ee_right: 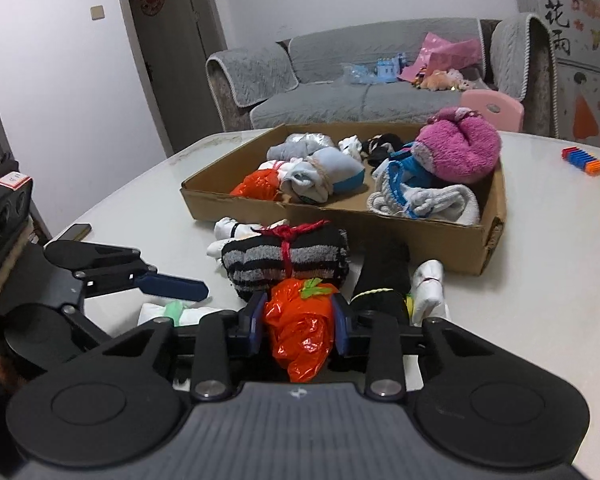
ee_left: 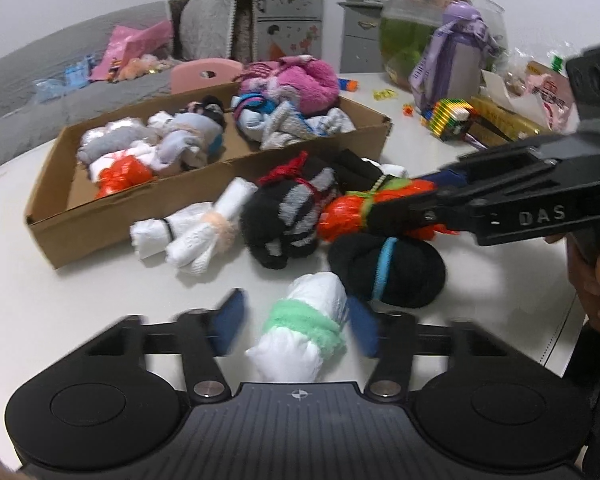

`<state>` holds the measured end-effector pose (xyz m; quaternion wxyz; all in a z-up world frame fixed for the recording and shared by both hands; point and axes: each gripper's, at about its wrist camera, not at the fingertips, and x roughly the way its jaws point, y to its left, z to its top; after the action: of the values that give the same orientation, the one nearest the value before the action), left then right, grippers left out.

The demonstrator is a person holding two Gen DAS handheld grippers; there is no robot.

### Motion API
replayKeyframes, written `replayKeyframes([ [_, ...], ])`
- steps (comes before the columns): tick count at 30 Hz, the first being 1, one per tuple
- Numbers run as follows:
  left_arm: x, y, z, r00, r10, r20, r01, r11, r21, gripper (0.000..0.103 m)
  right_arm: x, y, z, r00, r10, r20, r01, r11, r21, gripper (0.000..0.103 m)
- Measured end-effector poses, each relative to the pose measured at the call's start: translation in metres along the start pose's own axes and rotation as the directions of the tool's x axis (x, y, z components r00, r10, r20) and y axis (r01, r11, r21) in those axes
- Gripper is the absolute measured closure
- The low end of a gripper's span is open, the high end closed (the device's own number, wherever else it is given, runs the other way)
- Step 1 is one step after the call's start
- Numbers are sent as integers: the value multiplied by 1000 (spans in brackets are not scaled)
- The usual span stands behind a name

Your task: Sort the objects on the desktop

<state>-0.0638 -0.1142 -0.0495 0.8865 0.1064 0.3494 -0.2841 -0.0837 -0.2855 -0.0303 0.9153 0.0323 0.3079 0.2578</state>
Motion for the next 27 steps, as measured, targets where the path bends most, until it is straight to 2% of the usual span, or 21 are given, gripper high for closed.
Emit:
replayKeyframes([
  [2, -4, 6, -1, 1000, 1, 1, -1, 999, -36, 62, -4, -2, -2, 1000, -3, 6, 3, 1000, 12, 73],
  [14, -22, 14, -15, 1000, 19, -1, -19, 997, -77, 65, -14, -3, -10, 1000, -20, -7, 20, 999, 26, 75],
  [27, -50, 31, -31, 996, 90, -10, -91, 985, -144, 65, -37, -13, -12, 999, -28, 36, 24, 996, 87, 75],
])
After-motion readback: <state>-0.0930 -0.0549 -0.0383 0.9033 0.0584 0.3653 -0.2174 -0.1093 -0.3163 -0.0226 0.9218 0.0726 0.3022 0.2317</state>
